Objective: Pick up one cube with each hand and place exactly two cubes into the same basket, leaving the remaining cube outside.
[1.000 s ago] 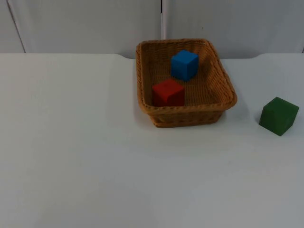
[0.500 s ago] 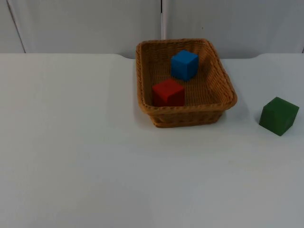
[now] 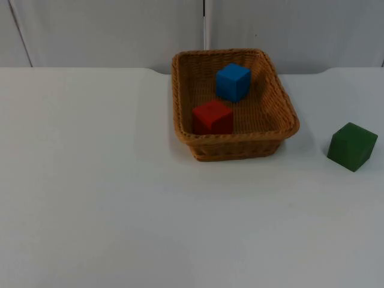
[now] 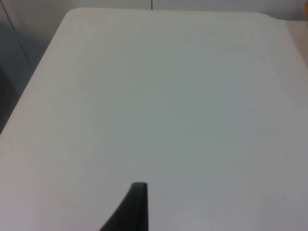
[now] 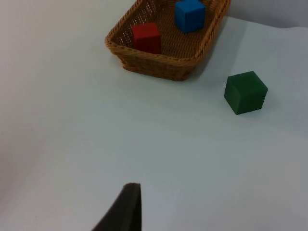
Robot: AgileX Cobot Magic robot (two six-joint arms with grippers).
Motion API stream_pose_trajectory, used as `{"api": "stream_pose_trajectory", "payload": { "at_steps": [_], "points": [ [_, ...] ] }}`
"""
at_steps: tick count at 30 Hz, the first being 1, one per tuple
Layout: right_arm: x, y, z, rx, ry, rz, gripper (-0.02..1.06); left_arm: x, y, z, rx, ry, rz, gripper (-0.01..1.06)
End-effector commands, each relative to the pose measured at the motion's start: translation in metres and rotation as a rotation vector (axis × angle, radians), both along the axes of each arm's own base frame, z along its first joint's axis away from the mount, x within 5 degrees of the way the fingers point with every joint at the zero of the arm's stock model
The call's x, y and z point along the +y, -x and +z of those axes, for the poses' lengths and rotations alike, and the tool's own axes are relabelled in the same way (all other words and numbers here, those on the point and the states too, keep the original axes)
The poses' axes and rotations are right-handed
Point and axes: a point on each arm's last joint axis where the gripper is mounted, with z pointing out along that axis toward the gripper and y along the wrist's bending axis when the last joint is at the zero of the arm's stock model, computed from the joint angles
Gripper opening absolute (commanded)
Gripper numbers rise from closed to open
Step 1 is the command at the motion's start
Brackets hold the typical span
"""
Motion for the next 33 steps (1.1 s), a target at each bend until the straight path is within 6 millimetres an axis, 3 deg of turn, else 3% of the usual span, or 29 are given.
{"api": "stream_pose_trajectory", "payload": {
  "at_steps": [1, 19, 33],
  "points": [
    [-0.0004, 0.0004, 0.0007, -0.008, -0.001, -0.007, 1.05, 0.0004, -0.0001, -0.0013, 0.000, -0.001, 0.007, 1.05],
    [0.0021, -0.0003, 0.0007, -0.008, -0.001, -0.287, 1.05, 0.0004, -0.0001, -0.0013, 0.000, -0.001, 0.007, 1.05],
    [0.0031, -0.0005, 0.0008, -0.007, -0.007, -0.349, 1.05, 0.0004, -0.0001, -0.0013, 0.000, -0.001, 0.007, 1.05]
  ]
}}
